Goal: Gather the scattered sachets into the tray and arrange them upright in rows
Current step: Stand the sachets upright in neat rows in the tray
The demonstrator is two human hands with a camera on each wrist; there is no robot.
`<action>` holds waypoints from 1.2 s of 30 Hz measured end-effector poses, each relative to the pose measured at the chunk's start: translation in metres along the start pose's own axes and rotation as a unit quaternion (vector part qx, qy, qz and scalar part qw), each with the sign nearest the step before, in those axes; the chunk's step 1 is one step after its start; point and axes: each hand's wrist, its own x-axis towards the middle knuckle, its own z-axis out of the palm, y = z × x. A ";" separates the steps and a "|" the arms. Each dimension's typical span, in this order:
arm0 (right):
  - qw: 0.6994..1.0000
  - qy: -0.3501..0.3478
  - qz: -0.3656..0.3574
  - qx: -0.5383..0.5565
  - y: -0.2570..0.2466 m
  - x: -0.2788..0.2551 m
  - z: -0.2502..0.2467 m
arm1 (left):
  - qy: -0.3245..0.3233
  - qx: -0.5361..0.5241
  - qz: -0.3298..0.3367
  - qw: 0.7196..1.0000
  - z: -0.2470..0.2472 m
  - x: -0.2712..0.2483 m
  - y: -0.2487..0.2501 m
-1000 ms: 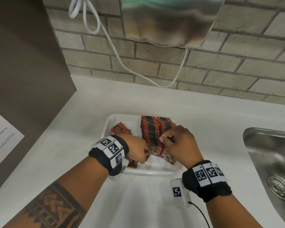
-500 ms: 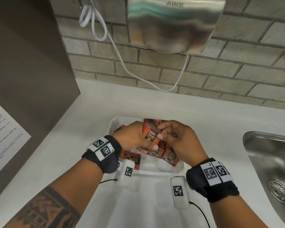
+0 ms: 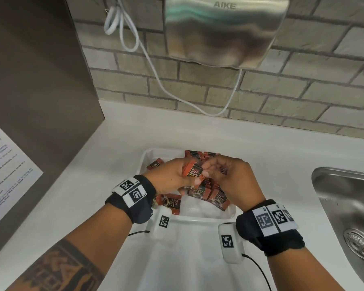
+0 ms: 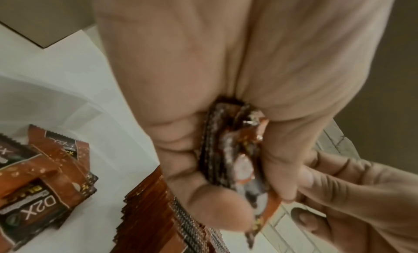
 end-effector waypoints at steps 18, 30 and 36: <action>0.984 -0.032 0.003 -0.176 0.033 -0.011 0.006 | -0.044 0.342 -0.118 0.931 -0.024 -0.013 0.005; 0.971 -0.028 0.031 -0.237 0.060 0.000 0.030 | -0.205 0.417 -0.191 0.865 0.025 0.025 -0.005; 0.977 -0.031 0.031 -0.210 0.059 0.001 0.029 | -0.226 0.436 -0.215 0.844 0.026 0.037 -0.014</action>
